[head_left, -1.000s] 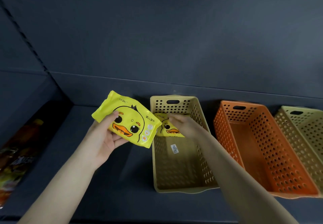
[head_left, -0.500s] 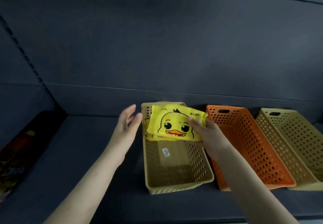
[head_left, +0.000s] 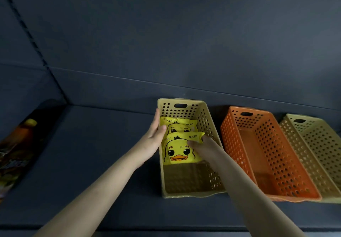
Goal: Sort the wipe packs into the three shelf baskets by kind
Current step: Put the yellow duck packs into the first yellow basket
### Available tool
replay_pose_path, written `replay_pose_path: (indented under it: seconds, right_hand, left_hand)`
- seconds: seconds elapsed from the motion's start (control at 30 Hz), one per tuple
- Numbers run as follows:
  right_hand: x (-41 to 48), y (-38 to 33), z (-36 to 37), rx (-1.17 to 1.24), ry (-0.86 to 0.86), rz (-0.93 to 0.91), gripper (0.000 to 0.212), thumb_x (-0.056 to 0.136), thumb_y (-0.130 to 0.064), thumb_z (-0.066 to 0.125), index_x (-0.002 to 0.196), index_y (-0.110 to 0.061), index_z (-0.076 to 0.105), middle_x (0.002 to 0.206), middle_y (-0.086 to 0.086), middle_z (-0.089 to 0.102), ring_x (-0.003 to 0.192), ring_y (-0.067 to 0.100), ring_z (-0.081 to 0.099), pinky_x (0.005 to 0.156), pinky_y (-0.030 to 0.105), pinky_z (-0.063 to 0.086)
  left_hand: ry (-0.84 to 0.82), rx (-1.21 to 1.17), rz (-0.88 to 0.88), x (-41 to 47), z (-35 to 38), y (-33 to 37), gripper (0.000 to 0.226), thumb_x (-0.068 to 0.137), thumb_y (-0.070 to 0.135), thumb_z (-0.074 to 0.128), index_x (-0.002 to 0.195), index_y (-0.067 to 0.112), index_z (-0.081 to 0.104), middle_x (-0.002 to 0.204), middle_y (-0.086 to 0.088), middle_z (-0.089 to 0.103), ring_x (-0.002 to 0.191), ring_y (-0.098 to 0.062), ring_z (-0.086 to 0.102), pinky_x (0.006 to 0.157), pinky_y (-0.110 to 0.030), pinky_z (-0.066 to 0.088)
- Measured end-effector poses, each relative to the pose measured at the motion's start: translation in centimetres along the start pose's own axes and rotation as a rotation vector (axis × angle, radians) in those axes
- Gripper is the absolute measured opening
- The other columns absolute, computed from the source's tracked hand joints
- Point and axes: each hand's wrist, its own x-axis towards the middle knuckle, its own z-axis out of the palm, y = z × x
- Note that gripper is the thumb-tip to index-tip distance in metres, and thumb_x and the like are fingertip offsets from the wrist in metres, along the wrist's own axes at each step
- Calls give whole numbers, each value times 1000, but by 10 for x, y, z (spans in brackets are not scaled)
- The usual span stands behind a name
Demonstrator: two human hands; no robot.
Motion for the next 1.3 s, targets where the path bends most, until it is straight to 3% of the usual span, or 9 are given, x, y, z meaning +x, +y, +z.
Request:
replay_pose_path:
  seconds: [0.07,0.17,0.23,0.3,0.4,0.53,0.63,0.93,1.3]
  right_hand:
    - [2,2,4,-141,92,-36,42,92,-36,60,125,-13,50,116,4,62,100,21,62,85,36,54]
    - [-4,6,12,-192,271,-186,64,86,-34,69,137,-13,37,125,7,60,108,23,61,88,34,53]
    - [-11,7,10,-245,358,-349,83,82,-35,73,148,-15,26,138,5,52,123,23,53,98,31,45]
    - [-15,9,5,-350,376,-483,86,83,-38,71,152,-19,23,151,0,38,137,18,37,108,24,31]
    - [-17,17,4,-530,237,-566,76,87,-40,65,151,-24,28,160,-4,18,147,15,14,113,23,15]
    - [-10,25,12,-486,-116,-382,71,91,-40,59,151,-35,21,161,-5,4,148,21,9,116,33,16]
    - [-1,29,19,-554,-228,-338,71,93,-33,58,150,-40,16,160,-9,-9,147,18,-12,119,42,-1]
    - [10,26,17,-571,-286,-349,81,95,-27,56,149,-47,-2,159,-9,-15,144,18,-20,116,45,-5]
    - [29,9,16,-620,-219,-397,76,97,-35,51,151,-41,-2,158,-1,-22,145,24,-22,119,47,-3]
  left_hand:
    - [2,-18,6,1,1,-2,61,100,49,25,146,49,-15,139,35,1,124,7,11,105,-25,15]
    - [22,-17,31,3,2,-7,61,99,51,24,145,51,-15,147,34,-6,126,8,10,106,-26,14]
    - [31,-7,32,5,2,-12,60,97,54,24,144,53,-15,153,30,-11,127,8,9,106,-26,14]
    - [28,-19,37,6,1,-15,60,97,53,24,144,53,-13,154,29,-11,129,8,8,104,-25,13]
    - [25,-32,46,6,0,-18,59,98,53,25,144,55,-12,153,32,-9,129,9,8,106,-26,13]
    - [12,-37,41,8,2,-18,58,99,51,25,144,55,-11,153,32,-10,129,9,7,104,-23,13]
    - [16,-36,56,9,3,-17,59,99,50,25,145,53,-11,154,30,-12,129,9,6,104,-23,12]
    - [15,-23,56,11,1,-19,58,99,50,27,144,56,-9,142,41,-10,130,11,4,108,-26,10]
    - [48,-39,48,15,2,-19,56,100,46,27,146,52,-5,139,43,-6,130,13,8,107,-22,12]
